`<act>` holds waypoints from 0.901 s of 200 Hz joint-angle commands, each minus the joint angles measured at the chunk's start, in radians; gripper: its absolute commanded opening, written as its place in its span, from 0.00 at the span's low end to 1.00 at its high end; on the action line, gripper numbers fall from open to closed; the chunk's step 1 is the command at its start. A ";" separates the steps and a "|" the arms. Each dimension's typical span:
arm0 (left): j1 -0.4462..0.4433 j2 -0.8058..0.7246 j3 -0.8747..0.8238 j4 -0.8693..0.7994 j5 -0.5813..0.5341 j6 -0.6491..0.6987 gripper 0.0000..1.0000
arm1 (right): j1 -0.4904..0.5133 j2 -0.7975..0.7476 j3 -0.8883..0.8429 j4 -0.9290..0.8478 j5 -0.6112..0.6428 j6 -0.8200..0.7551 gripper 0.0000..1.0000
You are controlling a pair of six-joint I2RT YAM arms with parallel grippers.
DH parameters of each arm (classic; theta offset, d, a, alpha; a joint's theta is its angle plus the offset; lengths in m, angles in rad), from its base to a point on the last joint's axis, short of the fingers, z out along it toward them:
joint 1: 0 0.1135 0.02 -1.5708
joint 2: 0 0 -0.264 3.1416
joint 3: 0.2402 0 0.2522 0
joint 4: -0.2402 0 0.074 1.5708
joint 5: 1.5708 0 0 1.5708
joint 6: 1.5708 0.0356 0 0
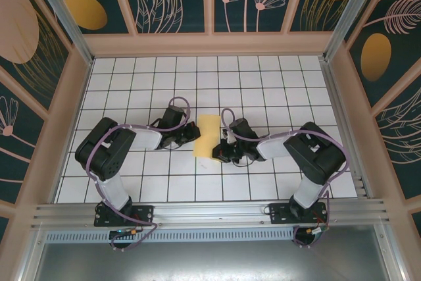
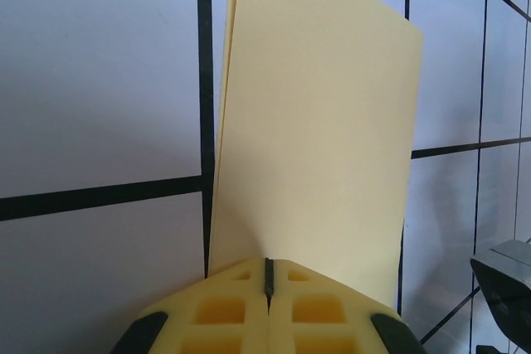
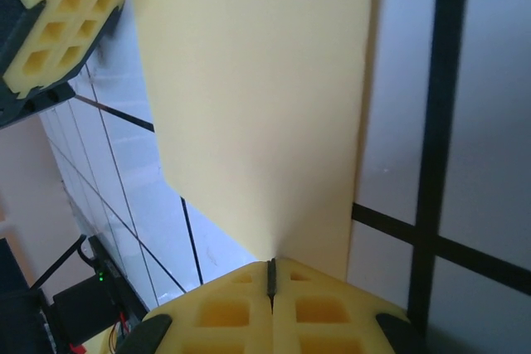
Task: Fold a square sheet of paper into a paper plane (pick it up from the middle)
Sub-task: Fold the square sheet of paper in half at the center of the table.
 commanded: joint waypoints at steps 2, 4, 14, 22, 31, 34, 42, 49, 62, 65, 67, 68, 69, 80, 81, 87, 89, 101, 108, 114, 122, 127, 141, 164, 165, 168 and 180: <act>-0.006 -0.012 -0.047 -0.178 0.011 0.034 0.01 | 0.001 -0.095 0.045 -0.083 0.099 -0.039 0.00; -0.006 -0.019 -0.047 -0.179 0.010 0.035 0.02 | 0.001 -0.102 0.047 -0.091 0.110 -0.043 0.00; -0.006 -0.059 -0.042 -0.197 0.002 0.041 0.06 | 0.001 -0.144 0.051 -0.129 0.182 -0.058 0.03; -0.006 -0.097 -0.033 -0.209 0.003 0.051 0.11 | 0.002 -0.184 0.050 -0.156 0.259 -0.060 0.08; -0.007 -0.141 -0.028 -0.227 0.001 0.060 0.18 | 0.004 -0.235 0.032 -0.155 0.332 -0.057 0.19; -0.006 -0.156 -0.026 -0.230 0.002 0.062 0.20 | 0.004 -0.253 0.027 -0.153 0.356 -0.055 0.23; -0.006 -0.195 -0.027 -0.238 0.002 0.067 0.23 | 0.005 -0.299 0.010 -0.154 0.423 -0.048 0.35; -0.006 -0.227 -0.028 -0.245 -0.005 0.070 0.25 | 0.008 -0.331 -0.003 -0.151 0.479 -0.039 0.43; -0.006 -0.295 -0.037 -0.267 -0.057 0.063 0.32 | 0.007 -0.361 -0.028 -0.121 0.554 -0.043 0.48; -0.006 -0.307 -0.042 -0.271 -0.075 0.061 0.32 | 0.005 -0.362 -0.031 -0.111 0.557 -0.051 0.49; -0.006 -0.316 -0.045 -0.271 -0.084 0.058 0.32 | 0.004 -0.360 -0.034 -0.105 0.557 -0.058 0.50; -0.006 -0.320 -0.046 -0.271 -0.089 0.056 0.32 | 0.005 -0.359 -0.036 -0.101 0.559 -0.061 0.51; -0.006 -0.325 -0.048 -0.272 -0.093 0.056 0.32 | 0.005 -0.358 -0.038 -0.097 0.558 -0.064 0.51; -0.006 -0.360 -0.067 -0.273 -0.140 0.039 0.33 | -0.001 -0.335 -0.038 -0.075 0.527 -0.087 0.51; -0.005 -0.363 -0.069 -0.273 -0.144 0.038 0.33 | -0.001 -0.332 -0.036 -0.077 0.526 -0.085 0.51; -0.004 -0.376 -0.081 -0.271 -0.165 0.028 0.36 | -0.006 -0.315 -0.018 -0.106 0.521 -0.064 0.50; -0.003 -0.379 -0.085 -0.270 -0.172 0.024 0.36 | -0.009 -0.308 -0.011 -0.119 0.521 -0.056 0.50; 0.007 -0.381 -0.110 -0.250 -0.172 0.006 0.37 | -0.019 -0.271 0.003 -0.094 0.455 -0.046 0.49; 0.018 -0.376 -0.123 -0.231 -0.150 -0.007 0.38 | -0.021 -0.246 0.011 -0.063 0.397 -0.050 0.49; 0.028 -0.369 -0.134 -0.213 -0.121 -0.019 0.39 | -0.018 -0.225 0.027 -0.056 0.378 -0.049 0.50; 0.040 -0.362 -0.149 -0.176 -0.084 -0.033 0.41 | -0.012 -0.197 0.048 -0.066 0.372 -0.045 0.50; 0.045 -0.357 -0.156 -0.157 -0.061 -0.039 0.42 | -0.012 -0.178 0.064 -0.076 0.369 -0.046 0.50; 0.054 -0.343 -0.162 -0.122 -0.018 -0.050 0.42 | -0.012 -0.129 0.100 -0.100 0.356 -0.037 0.51; 0.067 -0.327 -0.167 -0.087 0.028 -0.064 0.43 | -0.011 -0.057 0.145 -0.057 0.261 -0.034 0.51; 0.067 -0.326 -0.167 -0.086 0.029 -0.064 0.43 | -0.010 -0.055 0.147 -0.058 0.260 -0.033 0.51; 0.070 -0.325 -0.170 -0.081 0.031 -0.068 0.43 | -0.009 -0.048 0.155 -0.064 0.261 -0.029 0.51; 0.076 -0.323 -0.178 -0.068 0.035 -0.084 0.45 | -0.009 -0.021 0.176 -0.083 0.267 -0.021 0.51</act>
